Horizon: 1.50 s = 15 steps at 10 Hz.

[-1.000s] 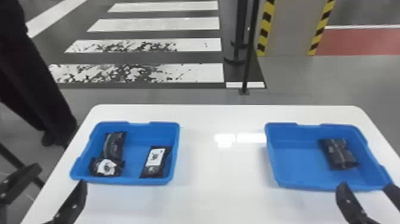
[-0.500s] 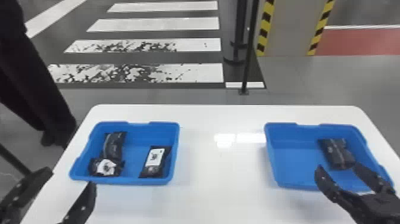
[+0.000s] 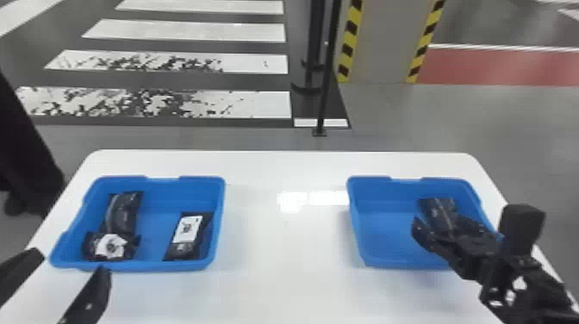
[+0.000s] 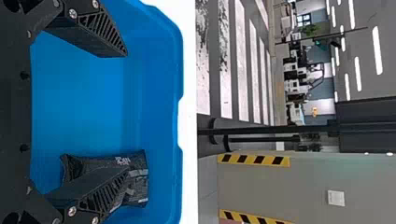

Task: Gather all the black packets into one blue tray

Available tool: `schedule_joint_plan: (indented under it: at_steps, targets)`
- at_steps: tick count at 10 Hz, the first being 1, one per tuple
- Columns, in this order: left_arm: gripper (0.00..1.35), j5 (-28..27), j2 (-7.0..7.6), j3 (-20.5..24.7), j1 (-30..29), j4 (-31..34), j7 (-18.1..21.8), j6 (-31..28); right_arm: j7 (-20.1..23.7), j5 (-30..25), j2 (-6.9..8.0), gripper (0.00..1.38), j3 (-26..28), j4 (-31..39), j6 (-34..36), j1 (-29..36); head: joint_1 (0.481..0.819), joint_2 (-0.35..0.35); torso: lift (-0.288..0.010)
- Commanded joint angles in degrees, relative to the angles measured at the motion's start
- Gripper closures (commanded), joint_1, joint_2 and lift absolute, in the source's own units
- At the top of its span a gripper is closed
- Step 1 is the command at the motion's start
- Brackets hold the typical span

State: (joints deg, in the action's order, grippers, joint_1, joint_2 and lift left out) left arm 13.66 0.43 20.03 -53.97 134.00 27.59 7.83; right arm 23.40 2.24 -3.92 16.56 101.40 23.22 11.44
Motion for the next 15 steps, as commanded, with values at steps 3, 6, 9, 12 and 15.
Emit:
schedule_joint_plan:
  at_steps: [3,6,9,12,15]
  targets:
    - [0.28,0.85,0.62,-1.52,0.96,-1.18,0.0,-0.23,0.24,-4.87,-1.36,0.15,1.61,-9.92,1.81,-7.93,0.695,-0.086,-0.11]
    - [0.29,1.42,1.06,-2.2,1.52,-1.88,0.0,-0.37,1.21,-7.04,-3.29,0.15,2.41,-16.53,3.77,-12.71,0.695,-0.138,-0.11]
    - [0.3,1.76,1.42,-3.0,2.22,-2.73,0.09,-0.51,2.62,-10.01,-3.9,0.19,2.41,-23.14,5.32,-17.35,0.695,-0.159,-0.11]
    - [0.3,1.88,1.5,-3.57,2.78,-3.29,0.09,-0.79,2.71,-11.5,-4.96,1.06,2.63,-27.08,6.02,-19.88,0.695,-0.176,-0.11]
    - [0.3,1.88,1.59,-3.8,3.07,-3.43,0.36,-0.79,2.71,-12.07,-5.05,1.28,2.98,-26.94,6.16,-19.46,0.695,-0.189,-0.11]
